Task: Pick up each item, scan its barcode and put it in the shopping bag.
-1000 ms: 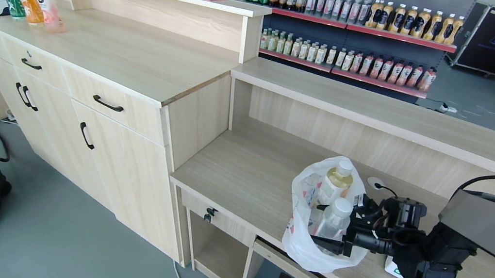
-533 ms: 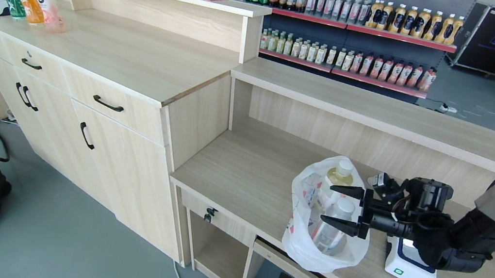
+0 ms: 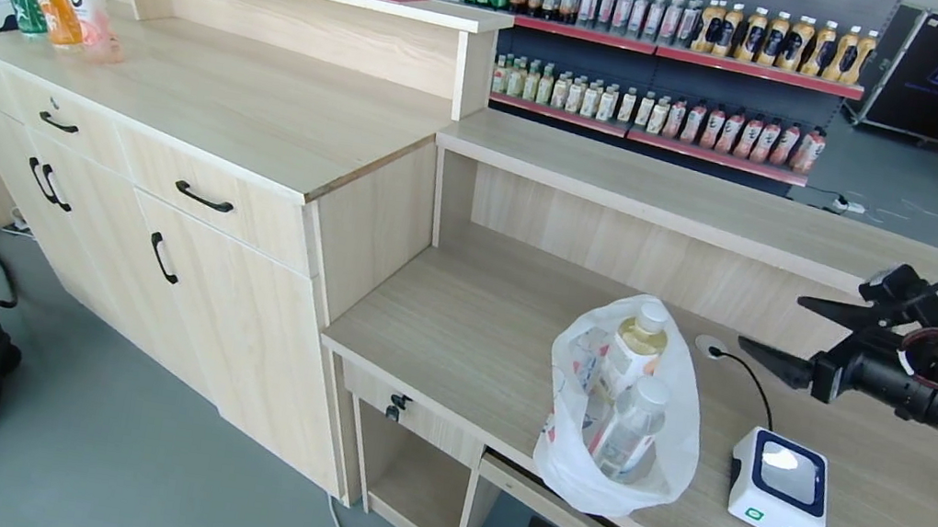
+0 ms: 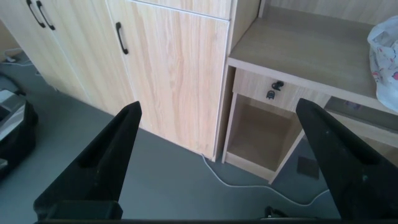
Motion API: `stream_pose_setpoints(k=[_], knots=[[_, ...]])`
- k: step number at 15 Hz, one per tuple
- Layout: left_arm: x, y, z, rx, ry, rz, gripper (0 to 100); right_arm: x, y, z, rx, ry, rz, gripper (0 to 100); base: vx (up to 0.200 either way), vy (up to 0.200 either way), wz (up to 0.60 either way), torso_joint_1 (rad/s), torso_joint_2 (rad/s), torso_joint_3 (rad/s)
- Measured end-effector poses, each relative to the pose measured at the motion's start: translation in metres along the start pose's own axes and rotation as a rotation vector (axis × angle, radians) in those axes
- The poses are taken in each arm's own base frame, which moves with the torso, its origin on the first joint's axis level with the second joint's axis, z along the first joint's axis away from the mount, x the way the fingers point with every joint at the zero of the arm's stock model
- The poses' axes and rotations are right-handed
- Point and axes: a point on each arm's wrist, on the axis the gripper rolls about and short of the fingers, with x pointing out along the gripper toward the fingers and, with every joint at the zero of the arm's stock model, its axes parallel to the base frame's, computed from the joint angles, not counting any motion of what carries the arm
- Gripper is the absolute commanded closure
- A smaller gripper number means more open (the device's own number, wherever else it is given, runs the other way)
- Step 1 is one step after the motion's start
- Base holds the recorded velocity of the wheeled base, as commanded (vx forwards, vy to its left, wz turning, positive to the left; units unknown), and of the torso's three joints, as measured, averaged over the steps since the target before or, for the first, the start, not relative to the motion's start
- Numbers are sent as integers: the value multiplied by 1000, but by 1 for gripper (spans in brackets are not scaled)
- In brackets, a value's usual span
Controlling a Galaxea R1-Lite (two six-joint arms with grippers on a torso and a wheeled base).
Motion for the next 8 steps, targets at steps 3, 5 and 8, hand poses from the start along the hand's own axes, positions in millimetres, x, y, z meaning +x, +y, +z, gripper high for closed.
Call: stream_pose_setpoints(k=[3,5,8], knots=[[0,0,0,0,1,-1,0,-25,-20,20,50,168,-415,0,0,0,-600,2,-1,2],[0,0,0,0,1,0,0,-40,-29,23,76,248,-629,0,0,0,-600,5,5,7],[0,0,0,0,1,-1,0,-65,-38,0,170,471,-964,0,0,0,0,0,0,0]])
